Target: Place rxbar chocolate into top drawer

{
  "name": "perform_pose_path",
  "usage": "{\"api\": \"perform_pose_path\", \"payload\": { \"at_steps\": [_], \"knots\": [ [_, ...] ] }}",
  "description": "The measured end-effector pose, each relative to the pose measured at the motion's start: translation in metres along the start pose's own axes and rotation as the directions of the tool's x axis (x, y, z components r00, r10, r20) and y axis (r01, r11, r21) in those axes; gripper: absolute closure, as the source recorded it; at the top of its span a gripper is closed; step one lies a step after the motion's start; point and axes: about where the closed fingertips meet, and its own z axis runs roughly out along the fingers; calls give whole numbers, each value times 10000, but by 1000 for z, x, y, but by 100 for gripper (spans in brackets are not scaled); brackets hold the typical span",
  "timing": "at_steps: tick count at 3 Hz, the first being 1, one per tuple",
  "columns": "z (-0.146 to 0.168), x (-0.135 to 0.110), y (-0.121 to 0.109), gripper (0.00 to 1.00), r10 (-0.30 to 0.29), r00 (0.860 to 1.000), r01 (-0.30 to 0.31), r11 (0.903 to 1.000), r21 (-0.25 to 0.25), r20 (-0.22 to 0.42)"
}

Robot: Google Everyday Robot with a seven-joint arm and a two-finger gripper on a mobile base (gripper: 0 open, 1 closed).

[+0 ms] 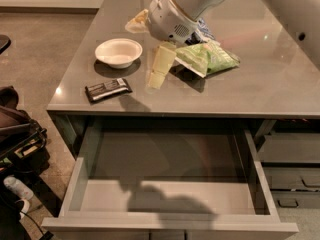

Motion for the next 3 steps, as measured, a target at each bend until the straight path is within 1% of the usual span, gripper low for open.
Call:
{"api": "perform_pose_path", "payload": {
  "at_steps": [1,2,3],
  "knots": [
    [4,-1,-1,0,119,9996,-115,9998,155,-262],
    [61,-9,-17,0,-34,9985,8,9988,-489,-543],
    [67,-8,-16,0,38,9990,-59,9988,-477,-445]
  ]
}}
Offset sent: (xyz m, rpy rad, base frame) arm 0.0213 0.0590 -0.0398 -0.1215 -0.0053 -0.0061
